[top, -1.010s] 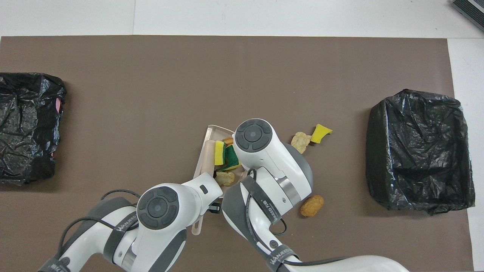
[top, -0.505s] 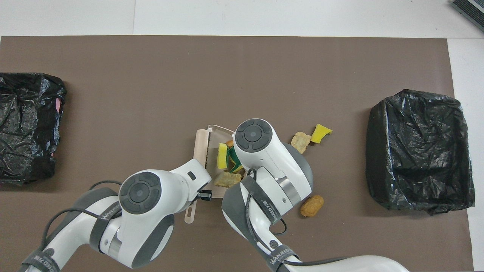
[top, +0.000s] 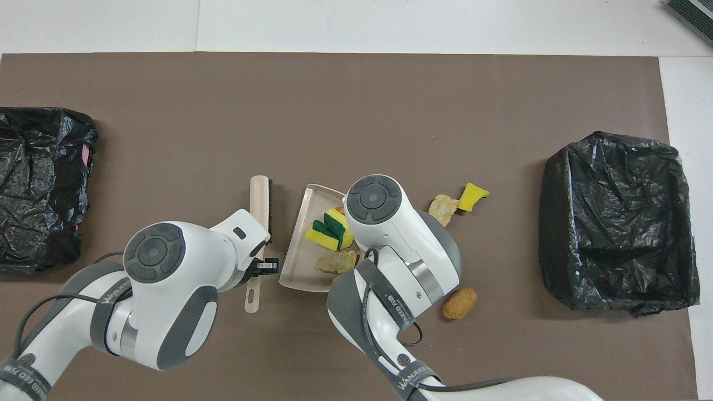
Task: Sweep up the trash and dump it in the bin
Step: 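Sweep the sponge pieces and crumbs into the dustpan with the left gripper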
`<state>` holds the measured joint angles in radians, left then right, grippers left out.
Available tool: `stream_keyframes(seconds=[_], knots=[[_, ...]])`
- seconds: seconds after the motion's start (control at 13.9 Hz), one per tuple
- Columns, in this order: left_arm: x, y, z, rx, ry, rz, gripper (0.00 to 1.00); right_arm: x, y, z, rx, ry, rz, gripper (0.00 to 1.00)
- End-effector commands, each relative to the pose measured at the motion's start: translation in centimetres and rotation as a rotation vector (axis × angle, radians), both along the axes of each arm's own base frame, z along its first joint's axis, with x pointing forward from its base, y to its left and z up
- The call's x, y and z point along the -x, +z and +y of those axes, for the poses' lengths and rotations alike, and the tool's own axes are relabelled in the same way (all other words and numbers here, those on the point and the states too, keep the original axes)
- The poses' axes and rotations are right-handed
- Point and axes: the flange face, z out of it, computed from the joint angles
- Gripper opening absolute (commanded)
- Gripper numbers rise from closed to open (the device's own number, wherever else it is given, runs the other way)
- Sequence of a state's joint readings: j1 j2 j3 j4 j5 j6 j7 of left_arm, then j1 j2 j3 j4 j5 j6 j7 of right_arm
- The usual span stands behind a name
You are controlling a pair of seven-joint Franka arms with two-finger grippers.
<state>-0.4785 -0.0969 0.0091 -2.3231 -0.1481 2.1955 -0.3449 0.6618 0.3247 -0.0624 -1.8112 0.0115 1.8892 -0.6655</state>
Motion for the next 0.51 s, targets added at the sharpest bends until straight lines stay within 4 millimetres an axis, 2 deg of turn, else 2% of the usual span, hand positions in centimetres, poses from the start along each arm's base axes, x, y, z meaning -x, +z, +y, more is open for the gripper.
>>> stream_keyframes(seconds=[0.0,0.14,0.36,0.43], knots=[[-0.4,3.9,1.4,-0.033,-0.014,0.009,0.00,-0.3,1.0,-1.2,0.004,-0.028,-0.025,0.00],[0.6,5.3,2.1,-0.039,0.018,0.023,0.00,-1.3,3.6,-2.8,-0.019,-0.097,-0.067,0.00],[1.7,5.1,2.0,-0.043,0.052,0.025,0.00,-2.7,8.3,-6.7,-0.065,-0.169,-0.120,0.00],[2.6,4.7,1.9,-0.045,0.058,0.022,0.00,-3.0,9.9,-8.1,-0.076,-0.192,-0.138,0.00]])
